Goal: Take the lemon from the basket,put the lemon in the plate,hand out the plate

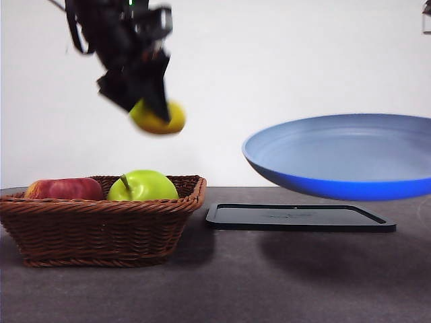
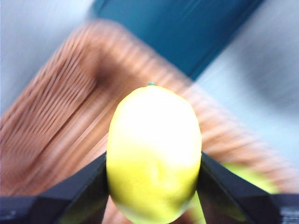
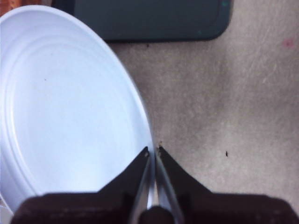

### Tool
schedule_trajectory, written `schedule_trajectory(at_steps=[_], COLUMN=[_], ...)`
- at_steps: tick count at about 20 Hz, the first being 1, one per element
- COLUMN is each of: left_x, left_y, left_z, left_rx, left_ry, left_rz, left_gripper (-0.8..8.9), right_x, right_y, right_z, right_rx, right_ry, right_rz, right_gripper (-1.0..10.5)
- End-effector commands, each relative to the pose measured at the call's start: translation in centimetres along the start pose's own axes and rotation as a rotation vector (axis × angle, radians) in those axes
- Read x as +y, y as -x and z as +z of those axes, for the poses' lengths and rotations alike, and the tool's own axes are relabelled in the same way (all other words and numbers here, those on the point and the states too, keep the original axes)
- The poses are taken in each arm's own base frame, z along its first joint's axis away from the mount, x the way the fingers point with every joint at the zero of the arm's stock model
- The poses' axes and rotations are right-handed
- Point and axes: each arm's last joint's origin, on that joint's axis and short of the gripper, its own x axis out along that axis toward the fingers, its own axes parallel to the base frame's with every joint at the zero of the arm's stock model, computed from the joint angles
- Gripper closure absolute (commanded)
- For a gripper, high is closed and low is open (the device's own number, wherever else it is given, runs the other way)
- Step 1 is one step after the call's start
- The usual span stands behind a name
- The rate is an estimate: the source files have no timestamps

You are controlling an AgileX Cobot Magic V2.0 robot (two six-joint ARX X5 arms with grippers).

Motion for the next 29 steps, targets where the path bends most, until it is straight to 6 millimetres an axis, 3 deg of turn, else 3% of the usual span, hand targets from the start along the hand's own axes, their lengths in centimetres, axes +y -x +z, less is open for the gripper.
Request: schedule_trajectory(at_steps=[1,5,9,11,15,21,29], left_x=[-1.4,-5.3,-9.4,-11.8,-16.4,-19.4,-20.2], left_y=[2.5,5.3,4.7,4.1,2.8,0.0,-5.2], left_z=[1.1,0.5,0.7,1.7,3.1,3.6,3.5], left_rx=[-0.144,-0.156,-0.084,-0.099,-0.126,-0.085,0.037], left_ry=[0.025,-0.024,-0.12,-0.202,-0.329,-0.371,-0.368], left_rz=[-0.195,-0.456,-0.536,-0.499,-0.267,-0.212,-0.129], left_gripper=[6.79,7.0,7.0,7.0,6.99,6.68,6.67], right_x=[-0.1,-0.5,-0.5,-0.4,-0.2,-0.2,-0.1], right_y=[-0.5,-2.4,-3.6,-3.9,-4.0,-4.0,-4.0], right_z=[0.6,1.2,1.8,2.0,1.9,1.9,1.9], right_rx=[0.01,0.063,0.065,0.071,0.077,0.082,0.086], right_ry=[-0.021,-0.051,-0.075,-0.075,-0.082,-0.084,-0.085], right_rz=[0.004,0.033,0.121,0.156,0.16,0.169,0.185], right_gripper=[9.4,9.4,9.4,9.4,9.4,9.4,9.4])
